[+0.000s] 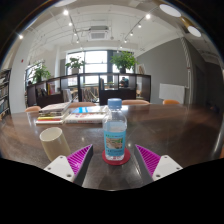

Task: Pour water

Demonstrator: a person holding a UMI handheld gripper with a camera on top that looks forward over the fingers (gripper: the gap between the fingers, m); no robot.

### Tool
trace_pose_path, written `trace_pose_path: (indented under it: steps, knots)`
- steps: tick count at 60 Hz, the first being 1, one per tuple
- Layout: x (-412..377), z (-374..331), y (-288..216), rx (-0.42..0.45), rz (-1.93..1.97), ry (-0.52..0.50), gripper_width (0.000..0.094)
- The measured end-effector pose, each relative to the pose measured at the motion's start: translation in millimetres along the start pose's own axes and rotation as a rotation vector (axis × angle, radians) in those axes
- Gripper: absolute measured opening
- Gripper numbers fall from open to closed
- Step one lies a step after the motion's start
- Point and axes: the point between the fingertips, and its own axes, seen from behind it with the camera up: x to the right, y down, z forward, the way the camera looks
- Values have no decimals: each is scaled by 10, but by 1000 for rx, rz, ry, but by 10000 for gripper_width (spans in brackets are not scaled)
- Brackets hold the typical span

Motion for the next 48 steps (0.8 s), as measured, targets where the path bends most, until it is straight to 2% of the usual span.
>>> trace_pose_path:
  steps: [6, 12, 18, 36, 48]
  knots:
    - [-124, -377, 219, -44, 10, 25, 843]
    - [-330, -714, 366, -52, 13, 45, 847]
    - [-717, -962, 410, -55, 23, 21, 843]
    - [-2018, -1548, -184, 39, 4, -130, 847]
    - [-2697, -1766, -371, 75, -35, -185, 834]
